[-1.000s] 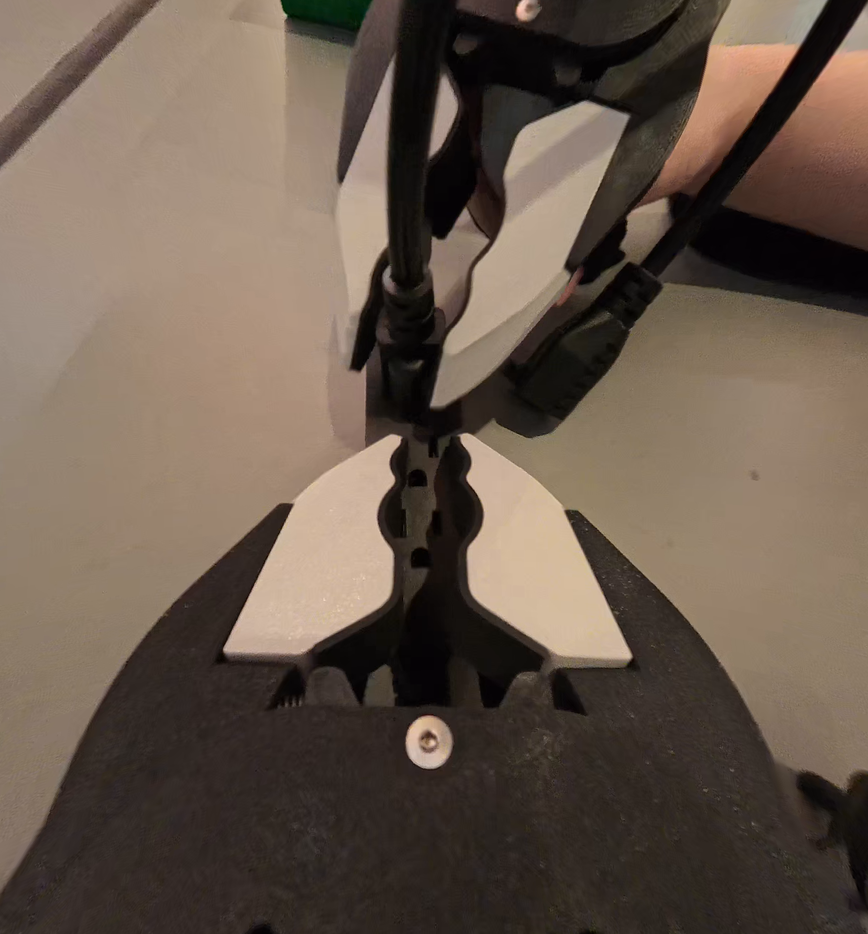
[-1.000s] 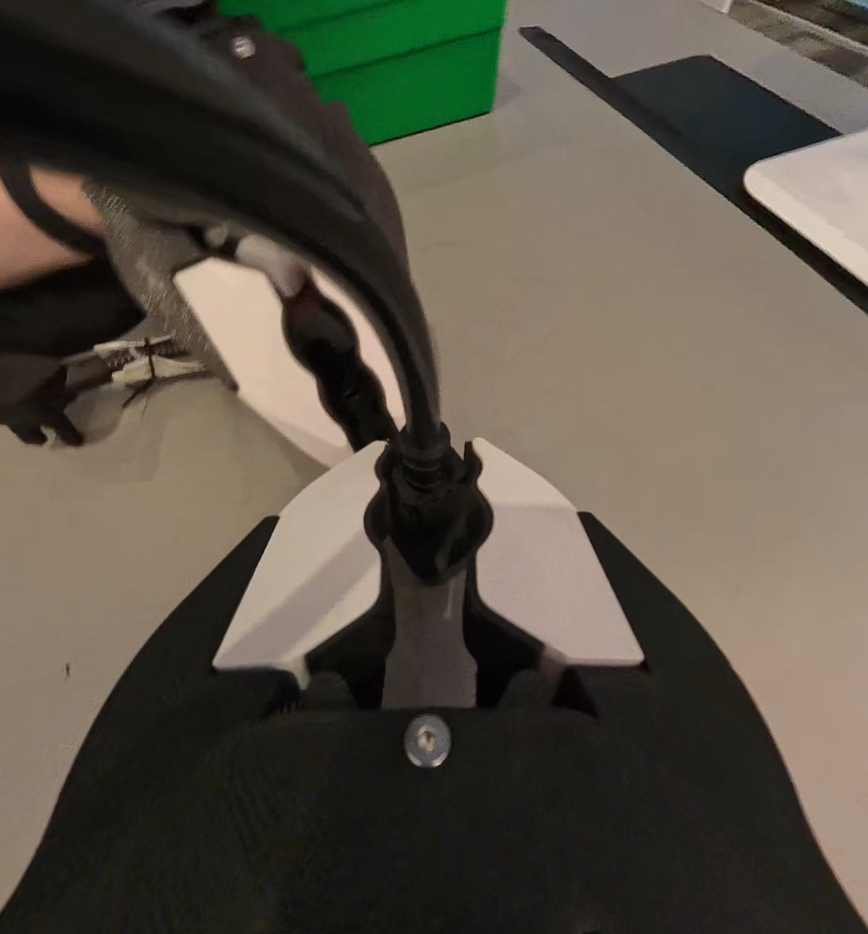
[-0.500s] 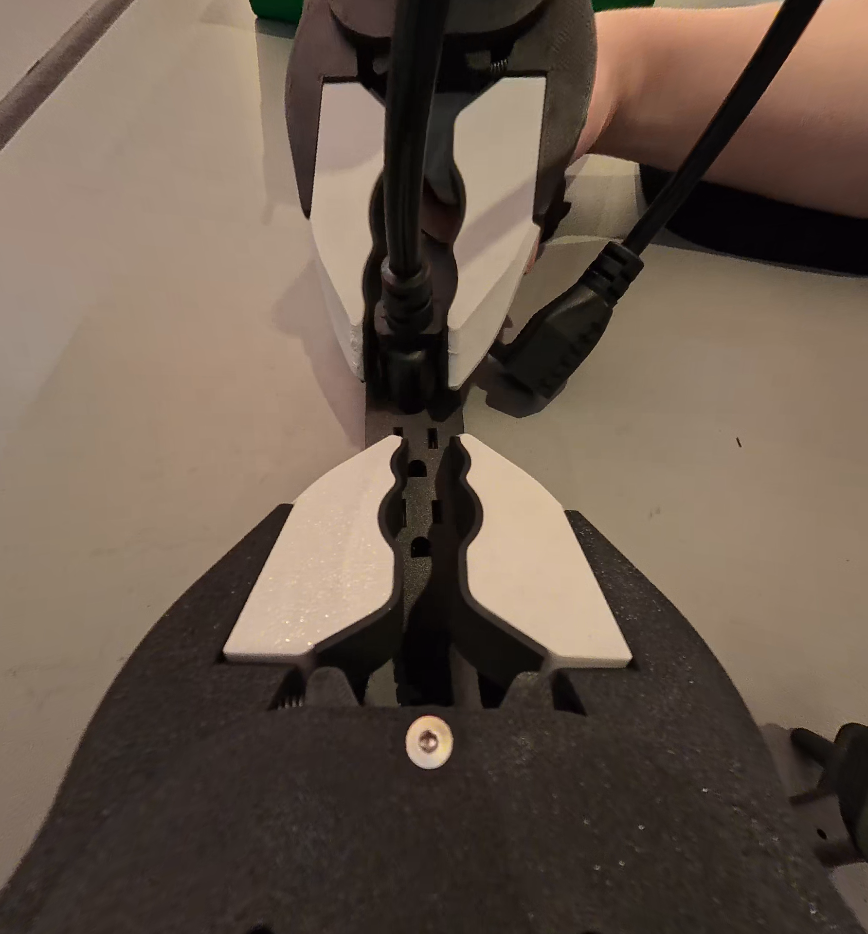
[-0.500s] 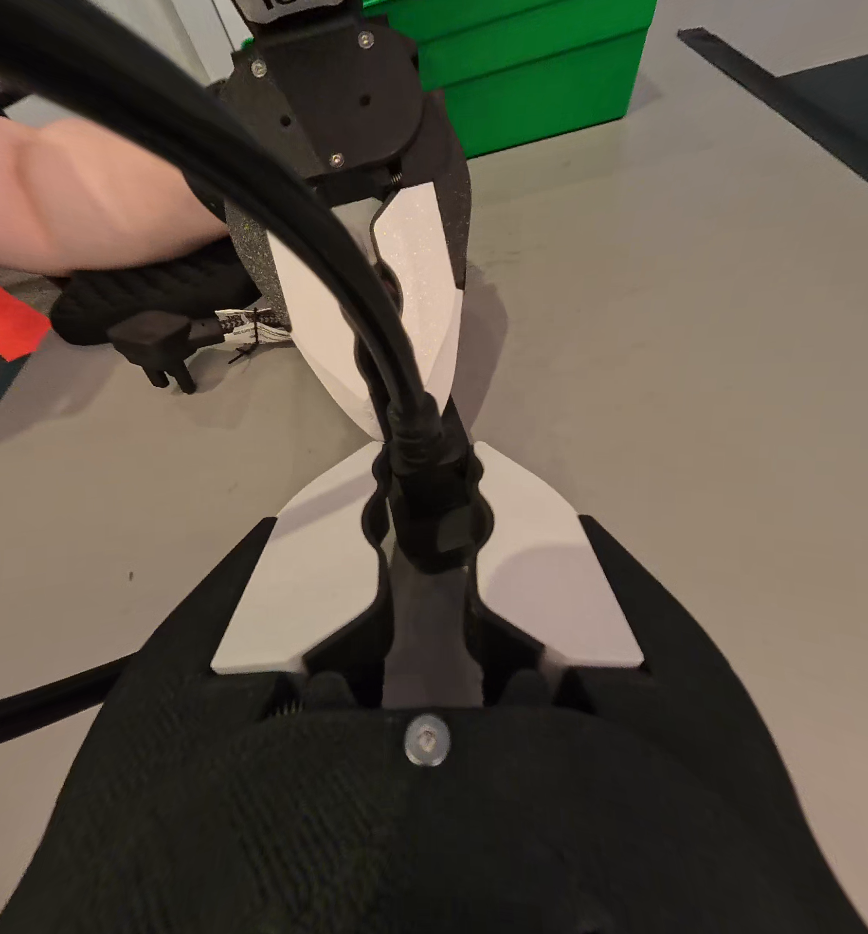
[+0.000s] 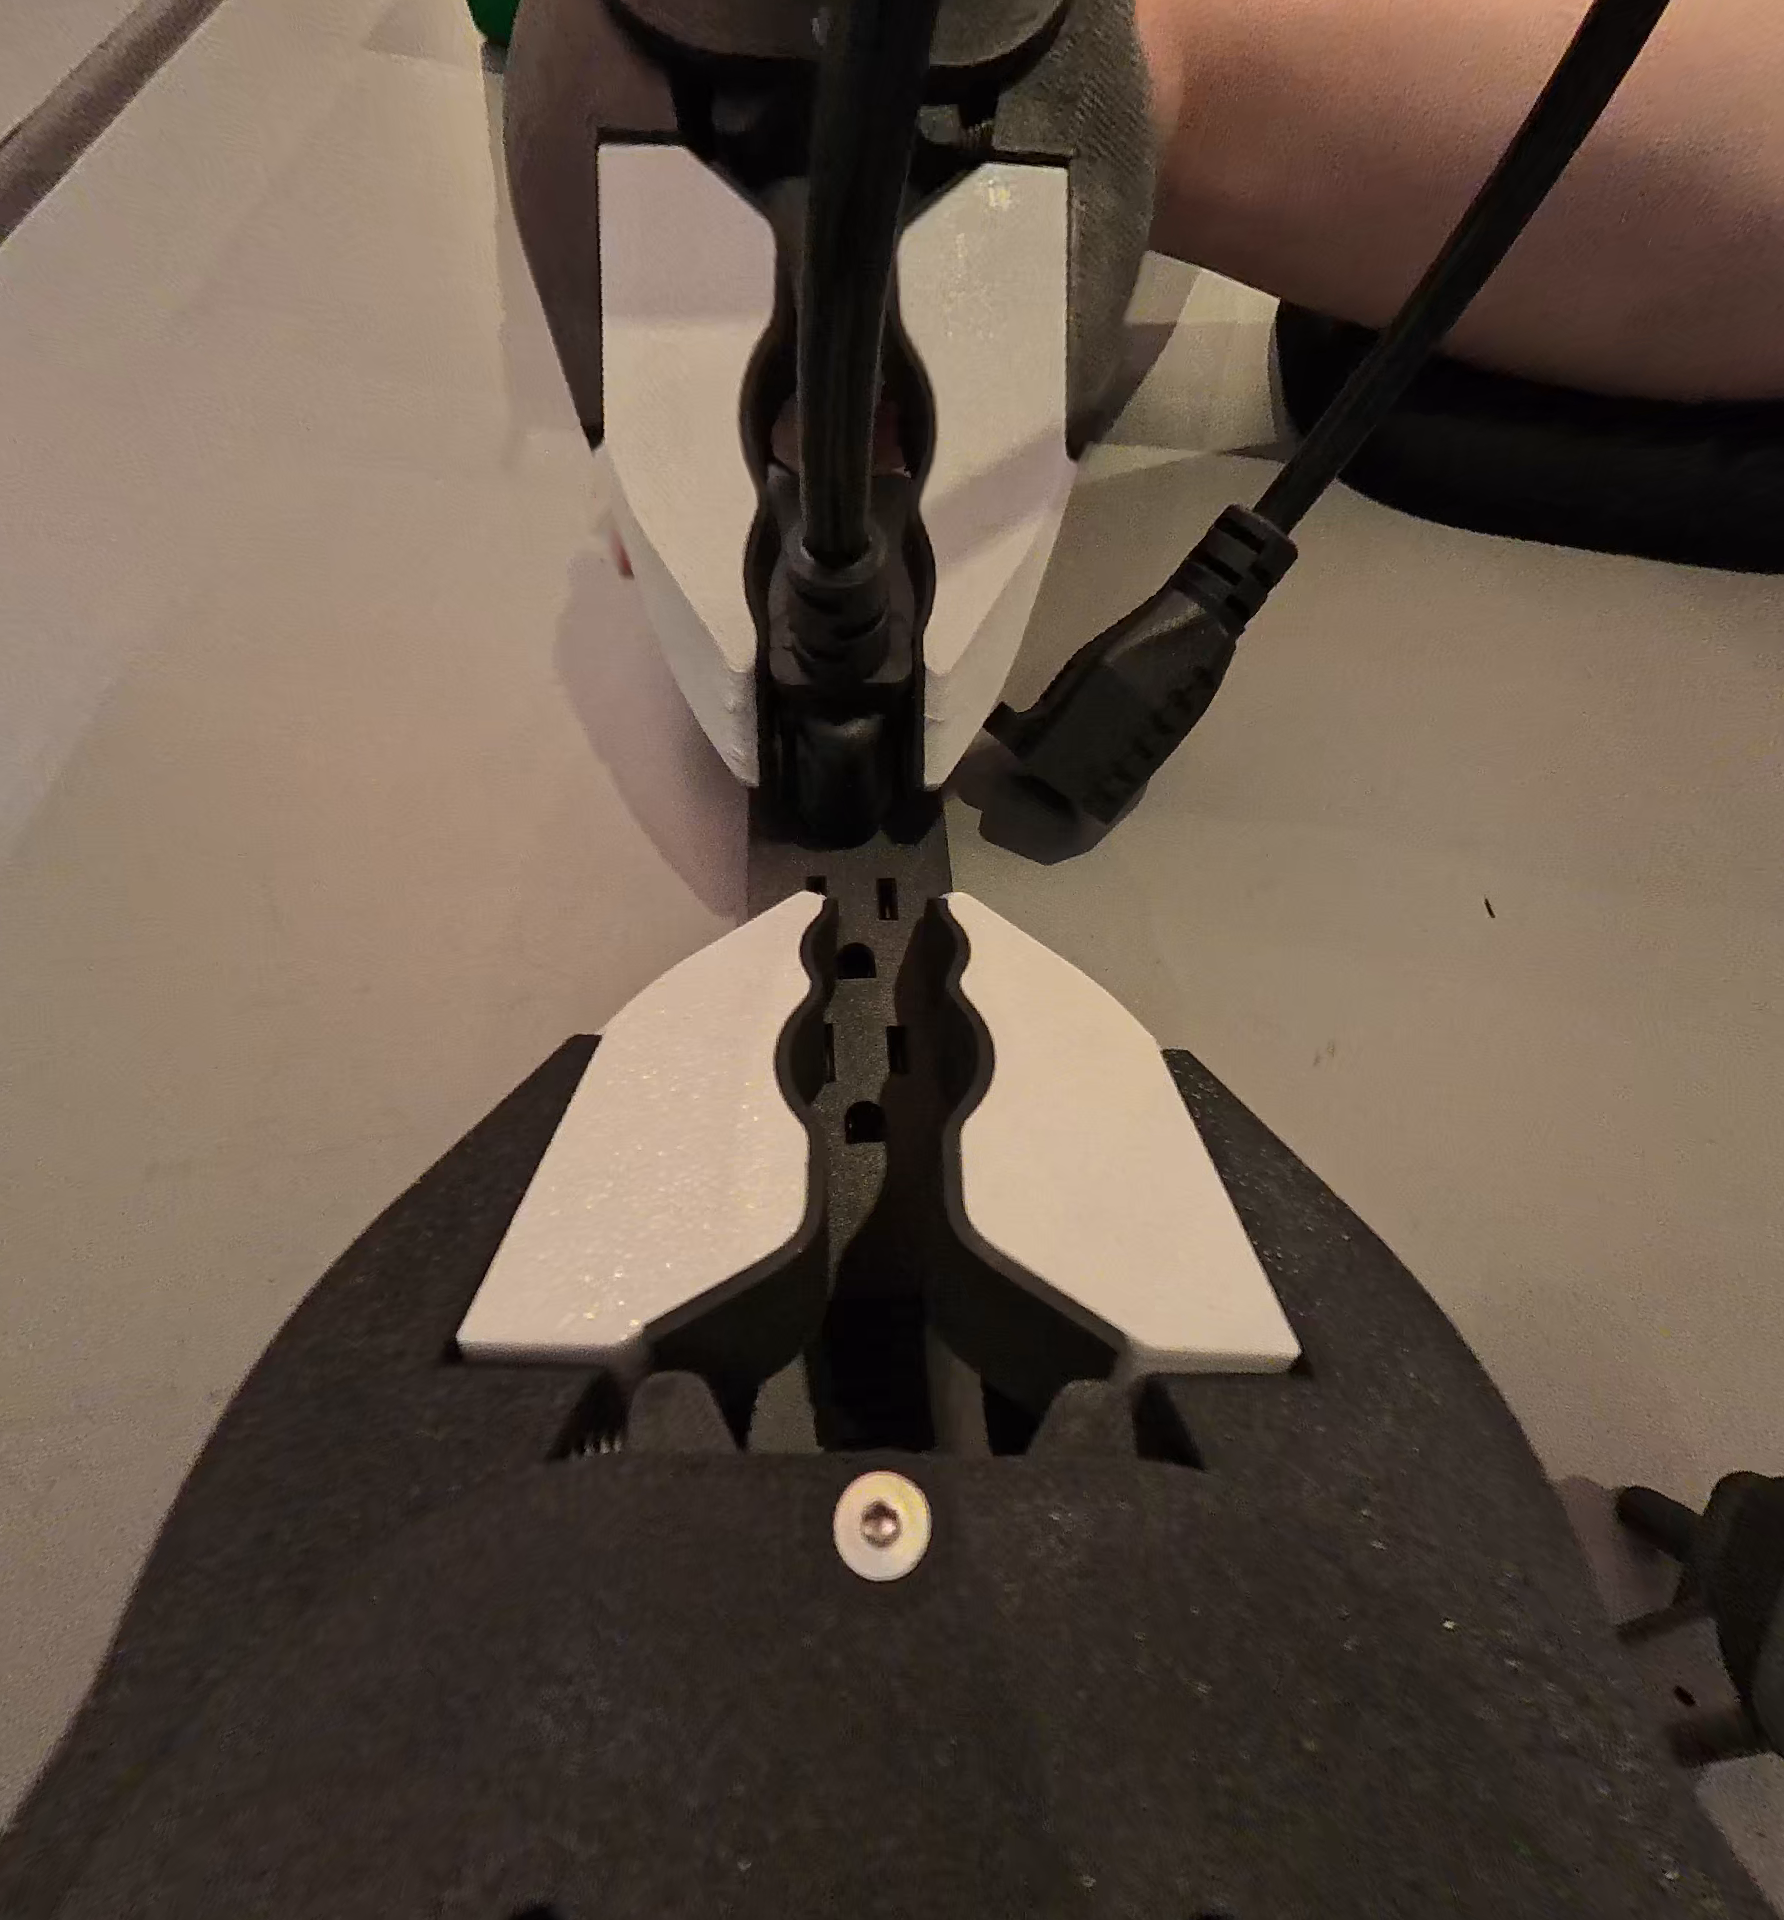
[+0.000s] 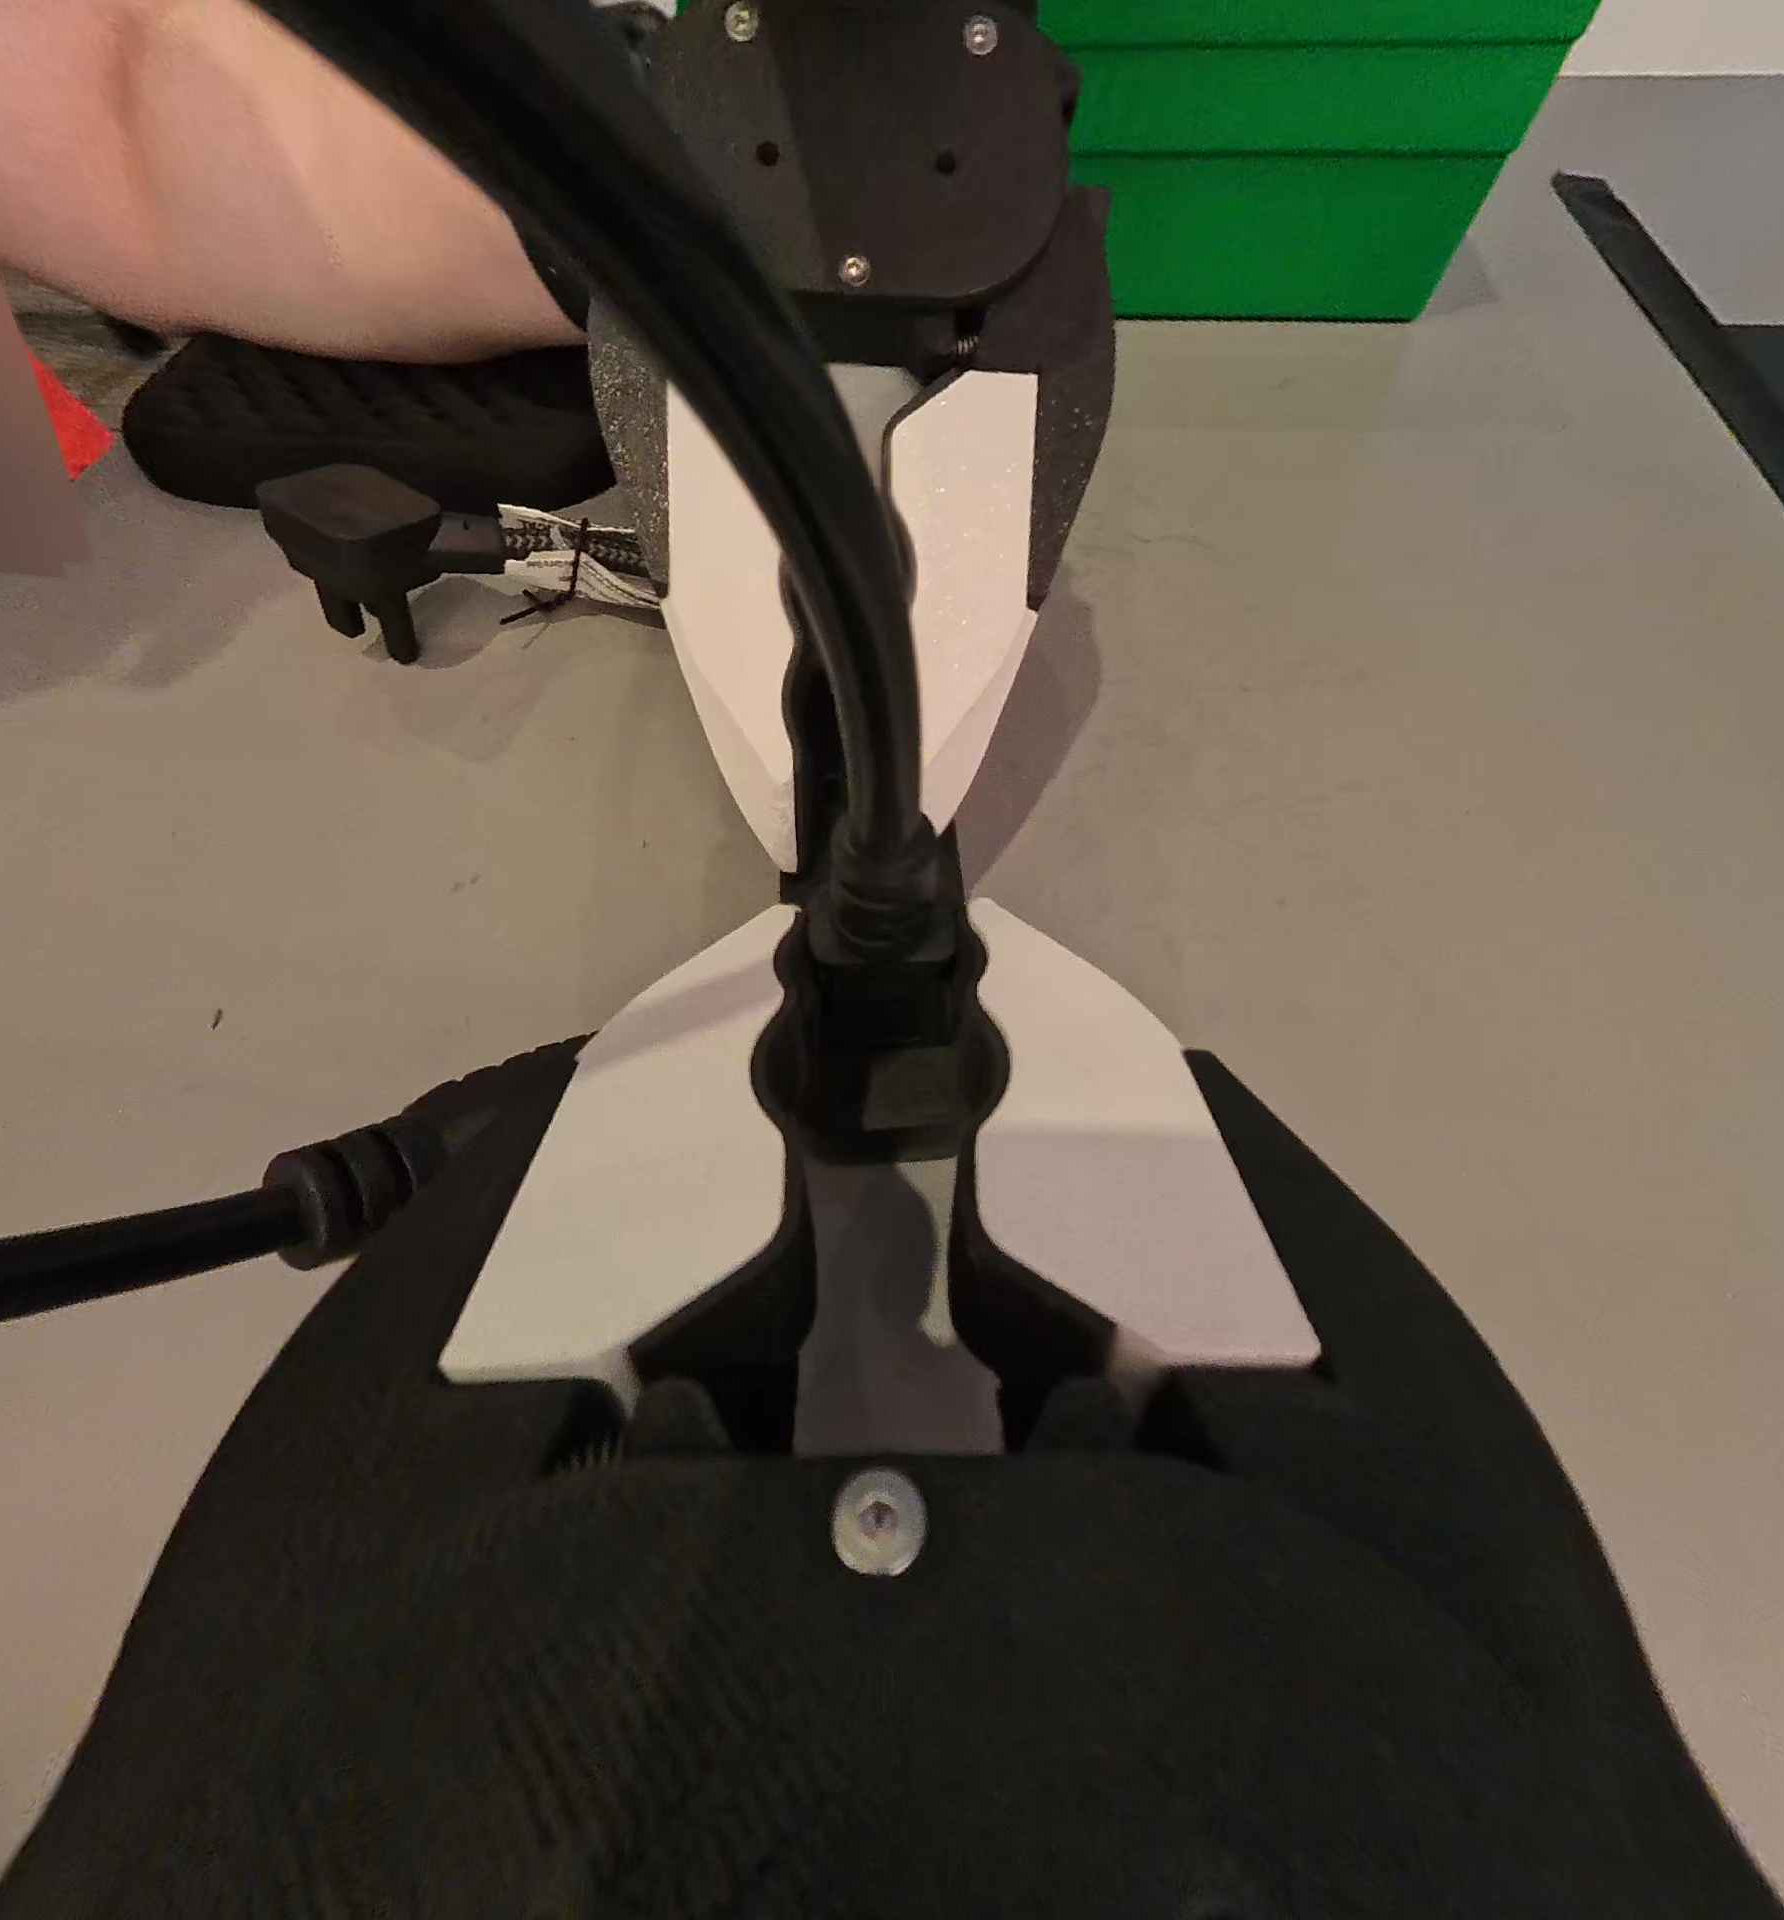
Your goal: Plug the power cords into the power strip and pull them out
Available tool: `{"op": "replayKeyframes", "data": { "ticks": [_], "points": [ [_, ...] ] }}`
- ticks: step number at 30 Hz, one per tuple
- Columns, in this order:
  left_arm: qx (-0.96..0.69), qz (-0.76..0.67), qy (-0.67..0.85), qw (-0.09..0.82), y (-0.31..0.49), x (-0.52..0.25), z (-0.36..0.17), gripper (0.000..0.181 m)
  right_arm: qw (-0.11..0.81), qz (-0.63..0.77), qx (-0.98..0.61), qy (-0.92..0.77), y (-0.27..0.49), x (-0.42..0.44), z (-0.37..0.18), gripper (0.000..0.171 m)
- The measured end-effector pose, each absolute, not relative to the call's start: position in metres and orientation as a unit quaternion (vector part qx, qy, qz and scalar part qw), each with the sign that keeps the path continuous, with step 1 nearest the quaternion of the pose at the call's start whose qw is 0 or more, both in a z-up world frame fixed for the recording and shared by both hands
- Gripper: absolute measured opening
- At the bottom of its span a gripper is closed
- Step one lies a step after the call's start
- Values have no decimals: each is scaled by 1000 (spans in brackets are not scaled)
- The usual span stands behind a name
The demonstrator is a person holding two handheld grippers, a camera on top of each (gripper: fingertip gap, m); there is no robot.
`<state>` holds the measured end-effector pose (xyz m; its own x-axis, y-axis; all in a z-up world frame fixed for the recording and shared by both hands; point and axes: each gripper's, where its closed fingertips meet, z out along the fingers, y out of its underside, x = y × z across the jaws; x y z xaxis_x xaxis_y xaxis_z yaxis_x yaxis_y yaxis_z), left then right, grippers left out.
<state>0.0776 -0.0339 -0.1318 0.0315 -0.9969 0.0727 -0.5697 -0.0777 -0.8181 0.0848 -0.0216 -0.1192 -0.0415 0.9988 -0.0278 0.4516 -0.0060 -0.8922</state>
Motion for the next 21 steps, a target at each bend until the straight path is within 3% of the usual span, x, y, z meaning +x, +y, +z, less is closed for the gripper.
{"op": "replayKeyframes", "data": {
  "ticks": [8,21],
  "points": [
    [-649,-348,602,309,-34,78,-131,16,292,401,-592,-635,-24,89,-129,28],
    [-652,-359,593,307,-33,78,-131,16,290,427,-614,-597,-22,88,-125,27]
  ]
}}
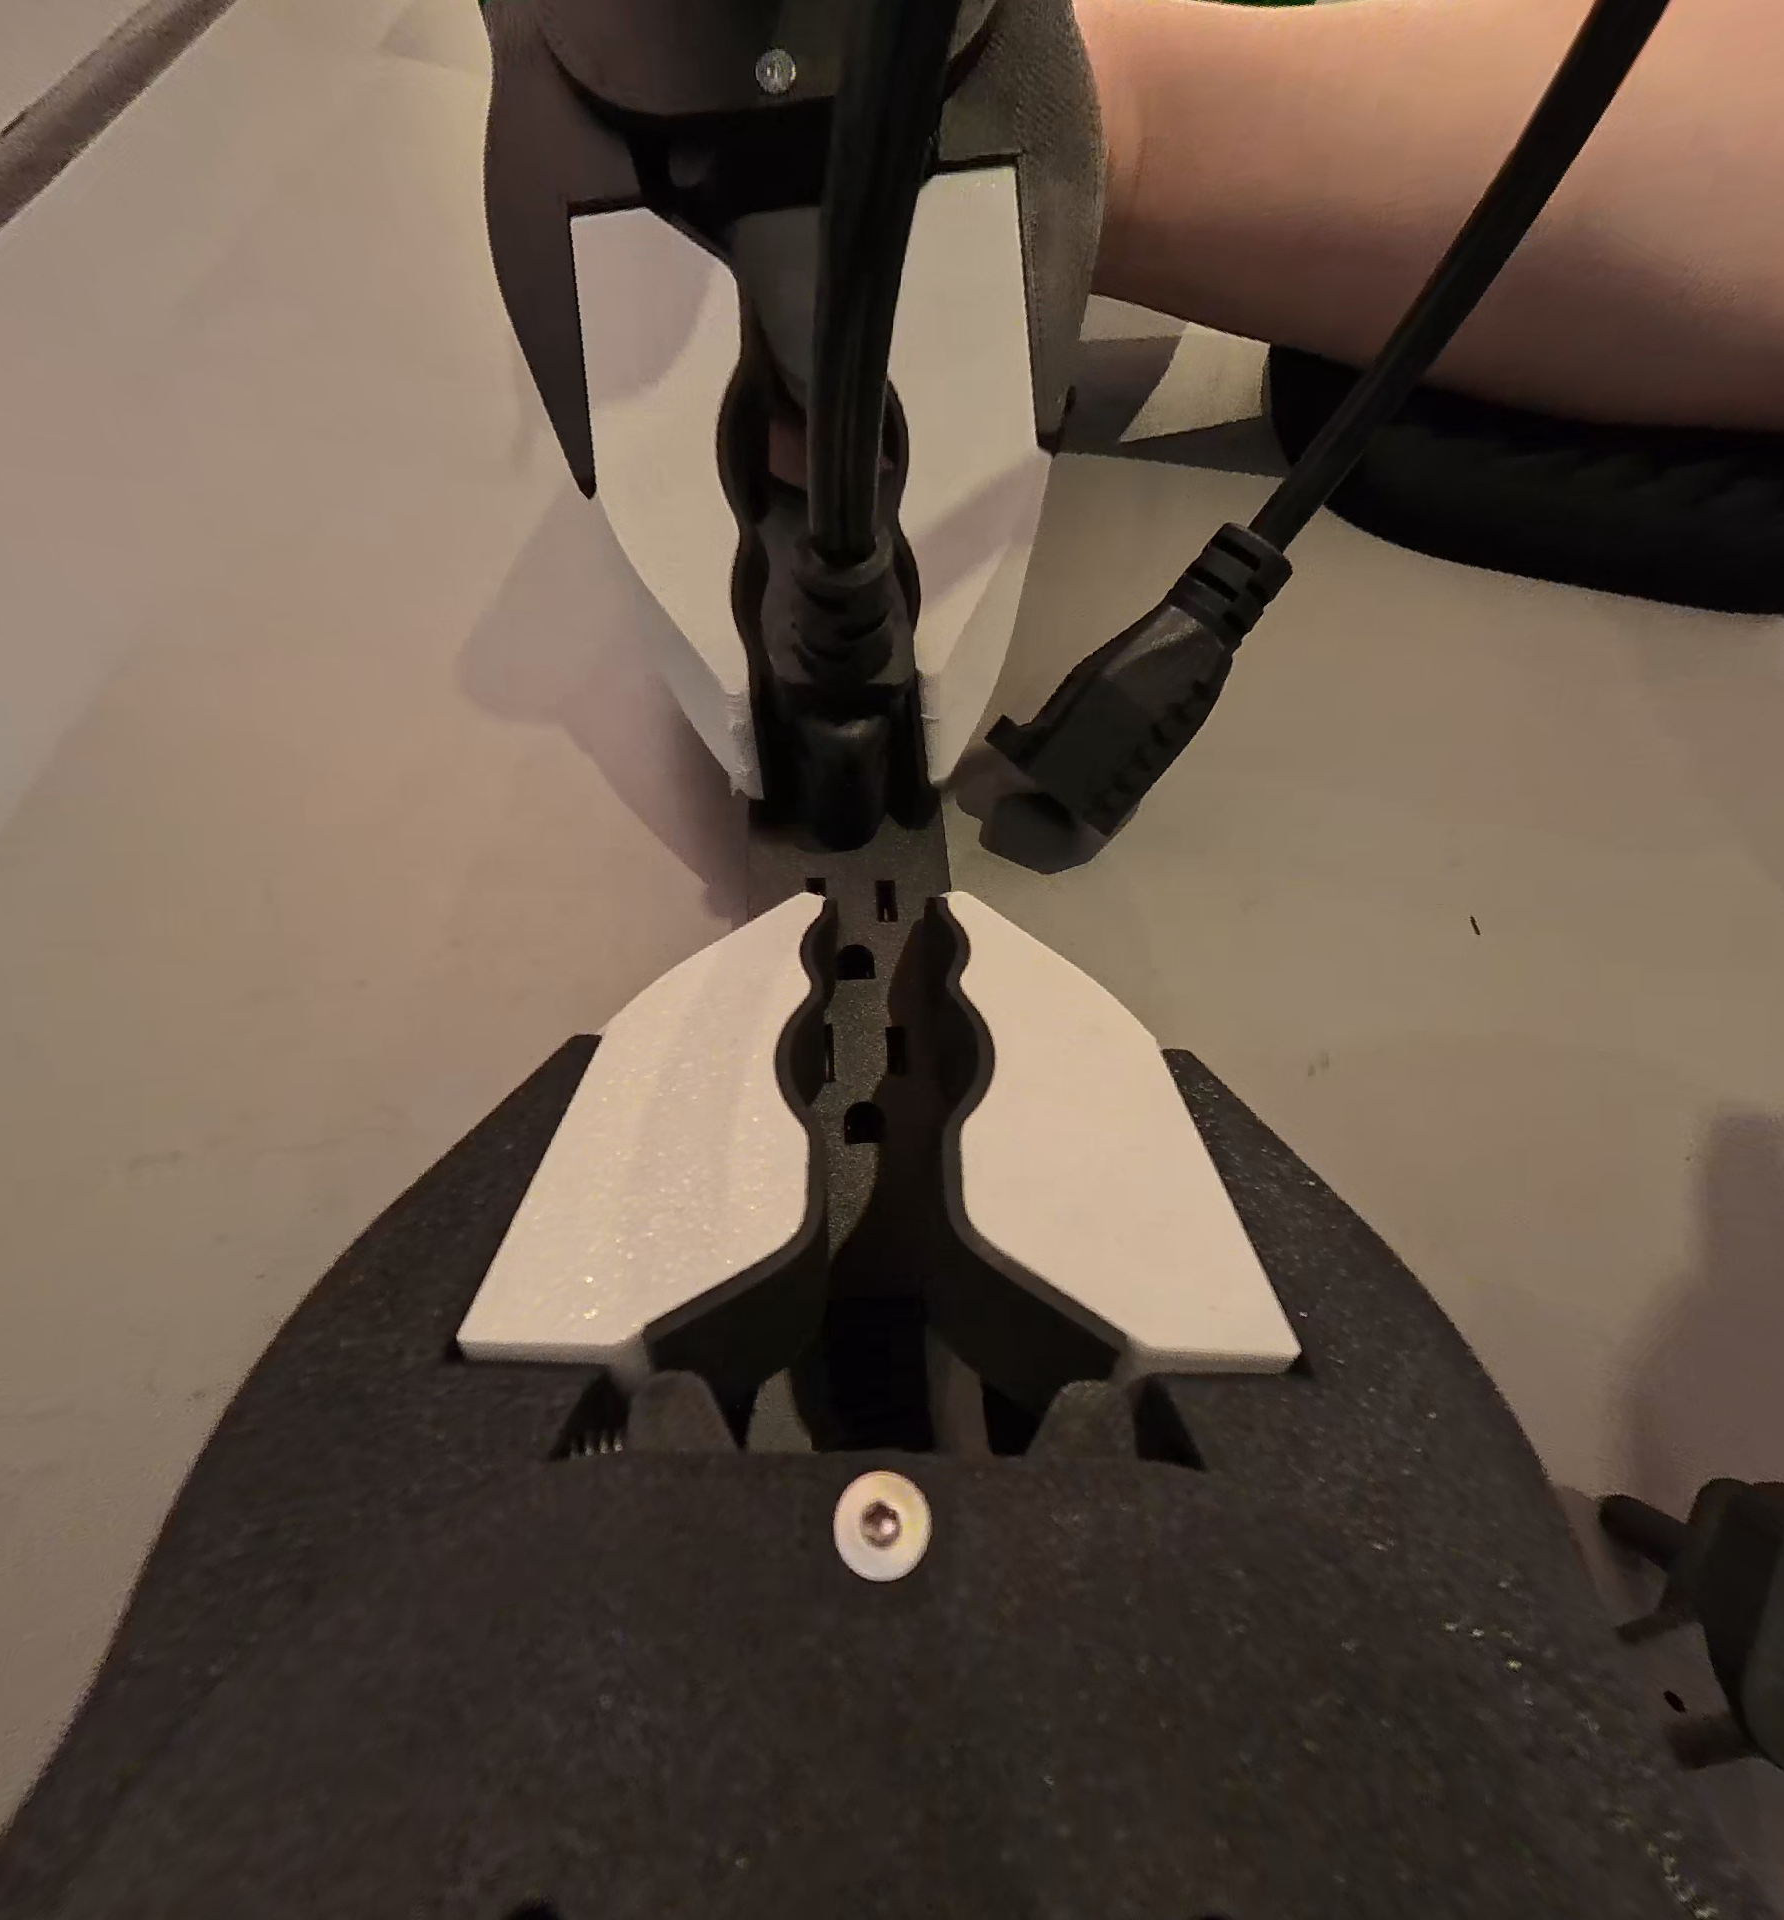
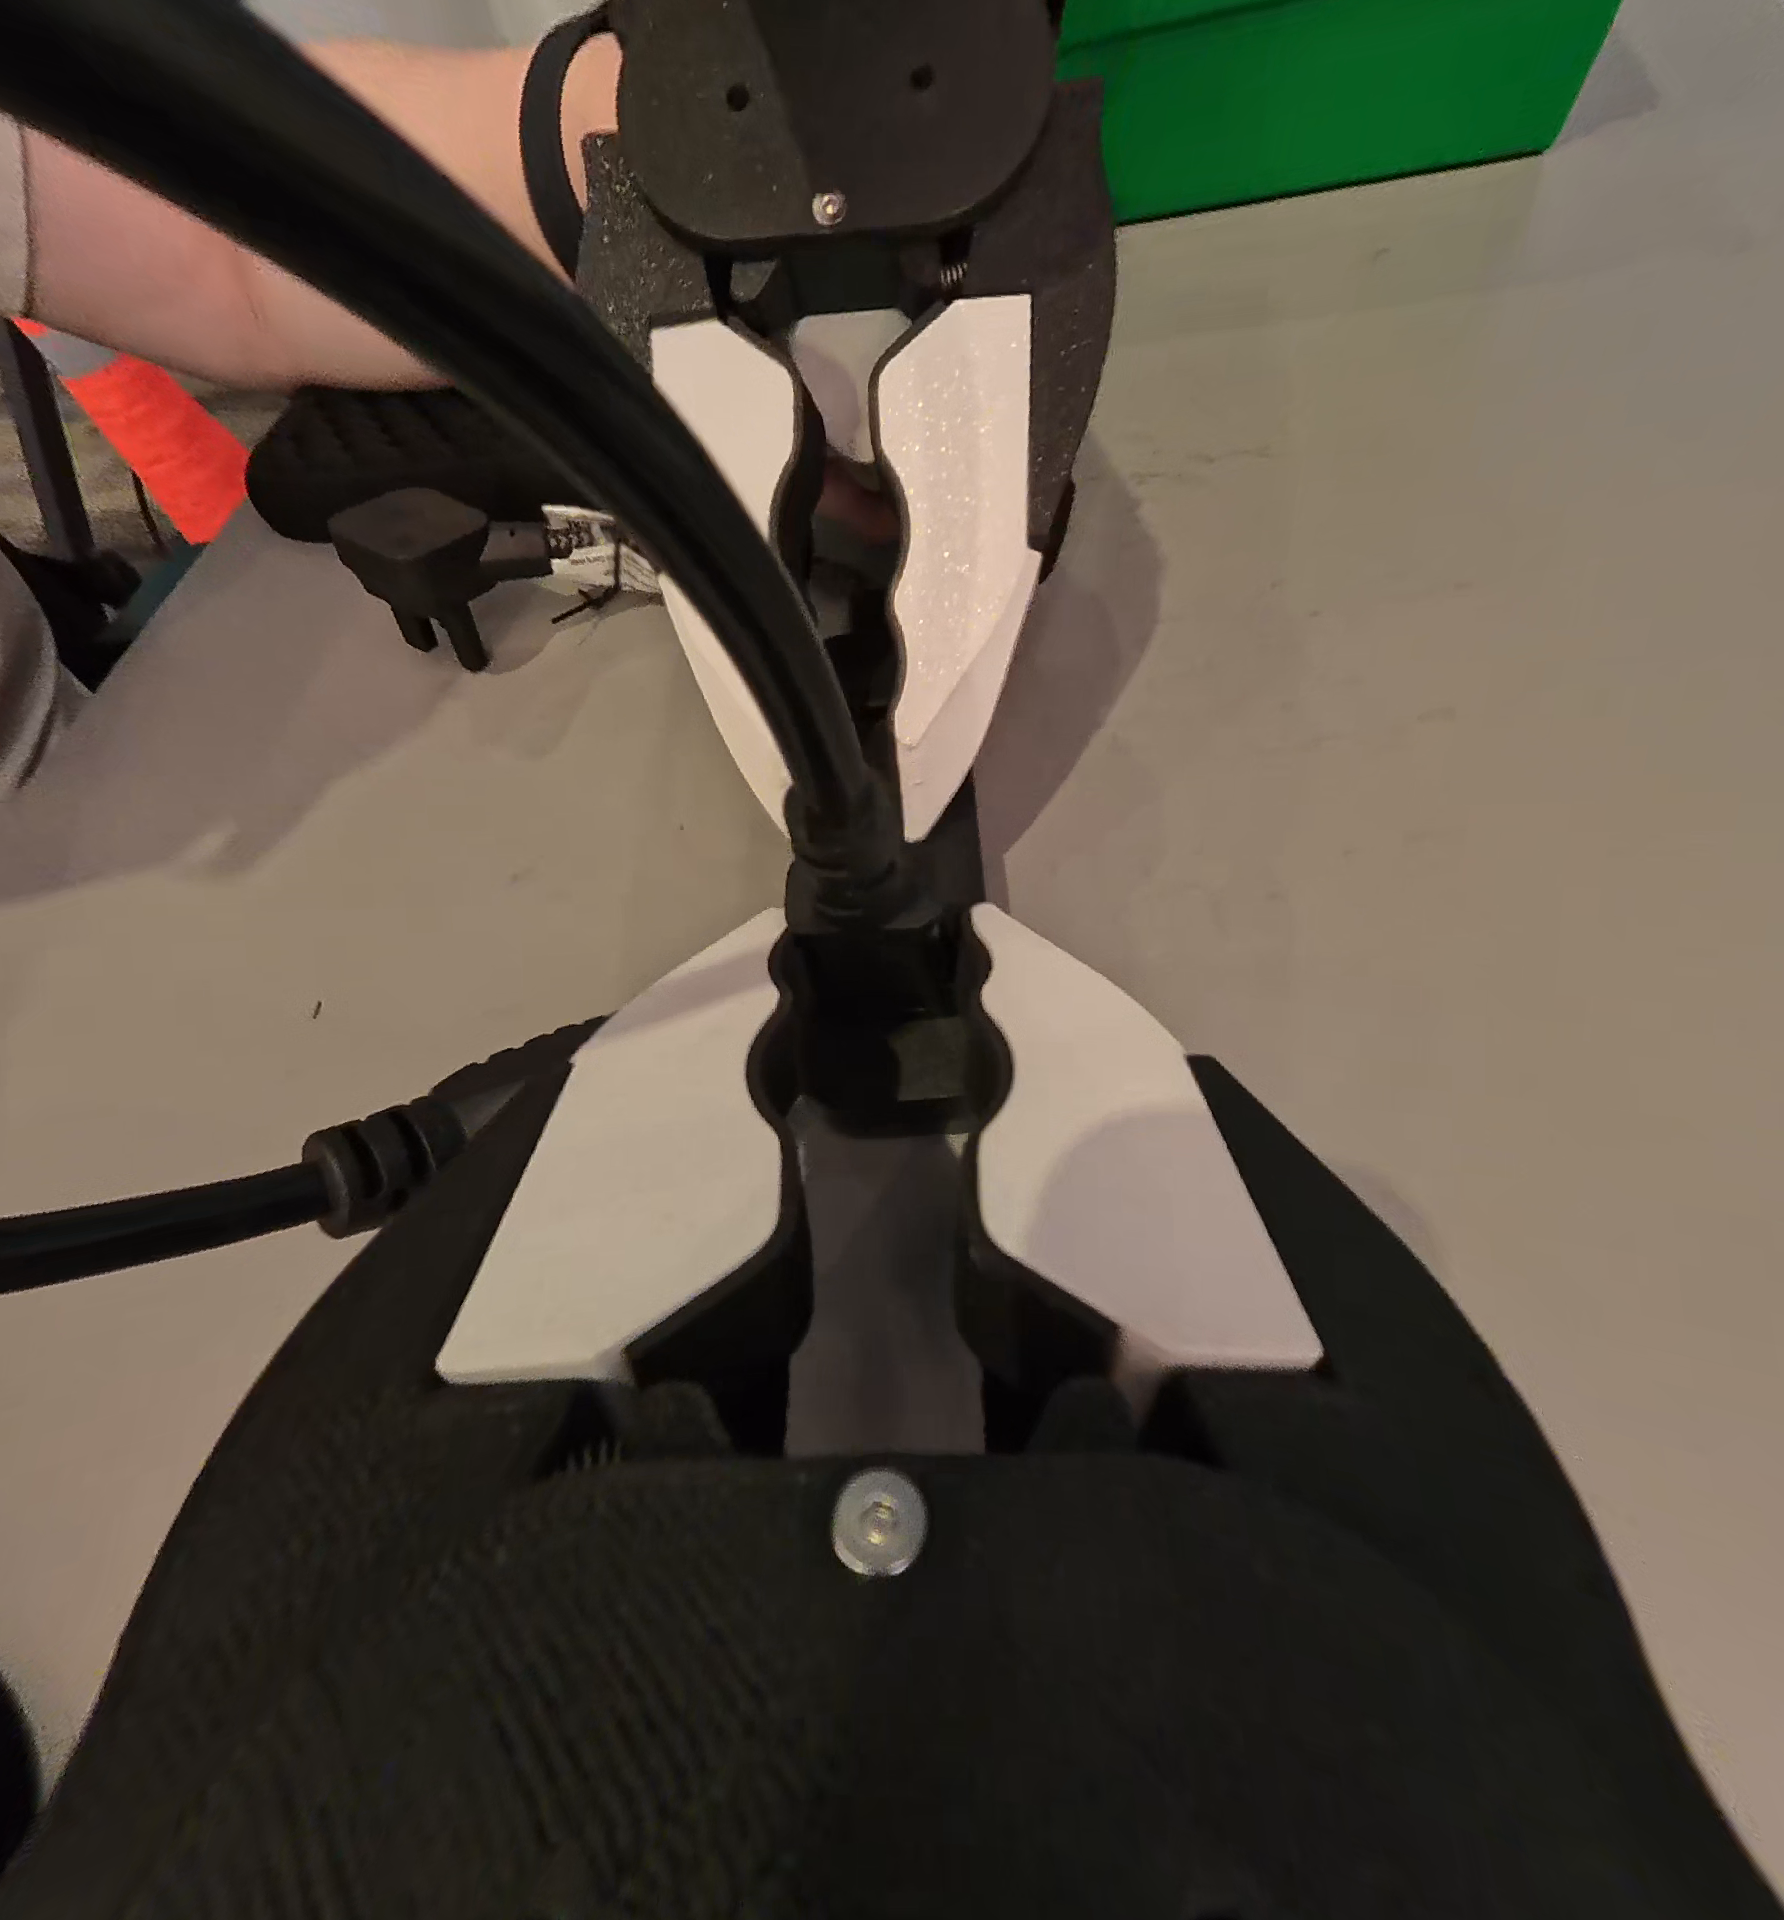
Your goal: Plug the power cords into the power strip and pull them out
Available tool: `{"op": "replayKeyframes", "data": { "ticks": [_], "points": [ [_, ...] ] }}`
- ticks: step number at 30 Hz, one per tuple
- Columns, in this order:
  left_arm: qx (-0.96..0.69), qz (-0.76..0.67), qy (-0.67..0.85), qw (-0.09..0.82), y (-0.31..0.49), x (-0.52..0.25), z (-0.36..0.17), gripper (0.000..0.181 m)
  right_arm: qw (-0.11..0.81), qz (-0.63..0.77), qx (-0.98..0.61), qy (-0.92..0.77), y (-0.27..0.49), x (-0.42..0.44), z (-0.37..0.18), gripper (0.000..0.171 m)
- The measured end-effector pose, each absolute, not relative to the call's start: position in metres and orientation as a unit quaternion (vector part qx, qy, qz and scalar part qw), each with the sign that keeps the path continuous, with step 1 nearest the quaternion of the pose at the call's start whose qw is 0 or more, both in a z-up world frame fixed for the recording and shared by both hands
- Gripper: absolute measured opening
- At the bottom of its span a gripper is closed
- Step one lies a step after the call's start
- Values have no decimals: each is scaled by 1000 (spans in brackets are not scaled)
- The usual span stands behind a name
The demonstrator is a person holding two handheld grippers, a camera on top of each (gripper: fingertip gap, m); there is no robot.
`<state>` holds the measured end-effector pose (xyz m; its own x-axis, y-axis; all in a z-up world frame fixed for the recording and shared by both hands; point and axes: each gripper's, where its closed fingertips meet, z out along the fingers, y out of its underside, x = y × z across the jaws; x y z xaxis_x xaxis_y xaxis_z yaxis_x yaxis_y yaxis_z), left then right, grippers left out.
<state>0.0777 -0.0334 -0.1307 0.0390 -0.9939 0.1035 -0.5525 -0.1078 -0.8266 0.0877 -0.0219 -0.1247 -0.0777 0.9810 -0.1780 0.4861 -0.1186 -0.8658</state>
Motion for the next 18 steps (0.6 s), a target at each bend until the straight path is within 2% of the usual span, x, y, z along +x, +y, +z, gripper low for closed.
{"op": "replayKeyframes", "data": {
  "ticks": [8,18],
  "points": [
    [-656,-360,588,307,-33,74,-131,16,367,423,-591,-580,-18,94,-109,23],
    [-666,-403,549,303,-24,67,-121,15,386,466,-613,-509,-8,82,-95,20]
  ]
}}
